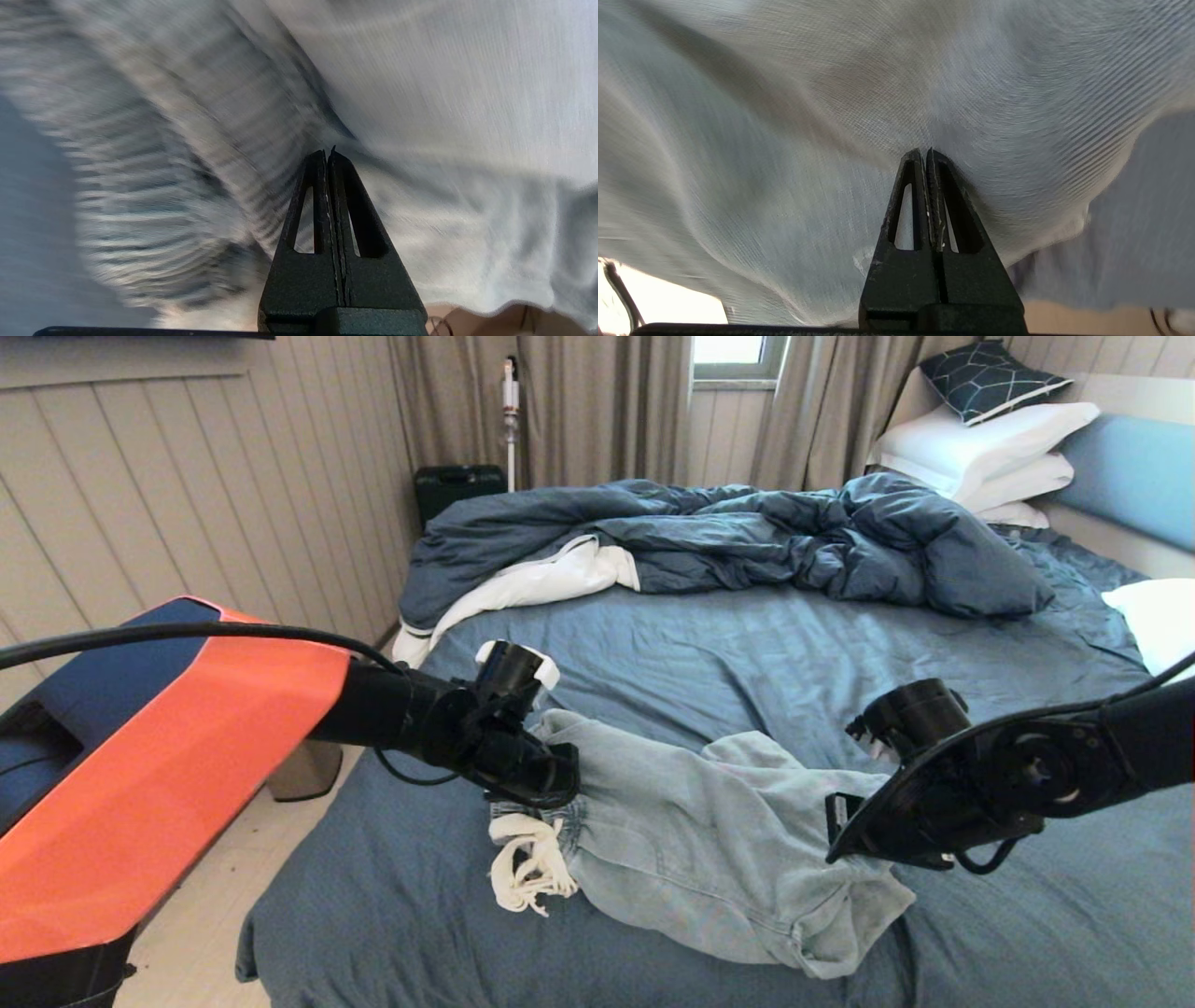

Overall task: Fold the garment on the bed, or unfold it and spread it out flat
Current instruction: Fold the blue shorts

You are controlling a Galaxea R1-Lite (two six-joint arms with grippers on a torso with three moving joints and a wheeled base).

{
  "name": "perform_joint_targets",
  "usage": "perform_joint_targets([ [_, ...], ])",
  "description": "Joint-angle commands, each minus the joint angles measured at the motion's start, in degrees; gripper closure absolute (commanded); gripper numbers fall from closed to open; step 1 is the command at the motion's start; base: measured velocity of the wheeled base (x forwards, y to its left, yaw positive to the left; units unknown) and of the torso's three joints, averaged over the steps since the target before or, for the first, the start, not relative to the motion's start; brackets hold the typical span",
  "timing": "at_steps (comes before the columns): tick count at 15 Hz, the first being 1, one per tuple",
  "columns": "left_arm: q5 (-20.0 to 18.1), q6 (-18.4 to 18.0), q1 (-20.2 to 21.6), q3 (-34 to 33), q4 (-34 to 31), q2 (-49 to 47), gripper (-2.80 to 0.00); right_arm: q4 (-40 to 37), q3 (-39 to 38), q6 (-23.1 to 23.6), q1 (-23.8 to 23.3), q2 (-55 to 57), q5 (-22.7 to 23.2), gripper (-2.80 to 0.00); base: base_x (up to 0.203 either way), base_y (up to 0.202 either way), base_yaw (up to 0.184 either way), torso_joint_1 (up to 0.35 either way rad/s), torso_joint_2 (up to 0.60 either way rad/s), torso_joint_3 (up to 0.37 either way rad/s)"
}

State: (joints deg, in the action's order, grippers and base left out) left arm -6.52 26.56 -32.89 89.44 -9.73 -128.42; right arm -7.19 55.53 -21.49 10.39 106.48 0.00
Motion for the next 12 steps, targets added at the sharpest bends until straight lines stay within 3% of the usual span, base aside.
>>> perform_joint_targets([
  [1,-0.07,0.07,1.84,0.30,-0.10,0.35,0.00,-0.11,-2.68,-0.13,0.16,0.82,-0.06,0.00,0.000,0.000,0.000,0.000,0.00,0.000],
  [5,-1.56,-0.28,5.63,0.14,-0.43,1.86,0.00,0.82,-7.71,-0.04,0.16,0.32,0.09,0.00,0.000,0.000,0.000,0.000,0.00,0.000],
  [8,-2.27,-0.28,6.17,-0.58,-0.46,2.46,0.00,6.52,-10.92,0.09,0.24,-2.81,0.04,0.00,0.000,0.000,0.000,0.000,0.00,0.000],
  [12,-2.35,-0.14,6.10,-0.90,-0.63,3.87,0.00,7.31,-6.38,-0.01,-0.08,-9.27,0.24,0.00,0.000,0.000,0.000,0.000,0.00,0.000],
])
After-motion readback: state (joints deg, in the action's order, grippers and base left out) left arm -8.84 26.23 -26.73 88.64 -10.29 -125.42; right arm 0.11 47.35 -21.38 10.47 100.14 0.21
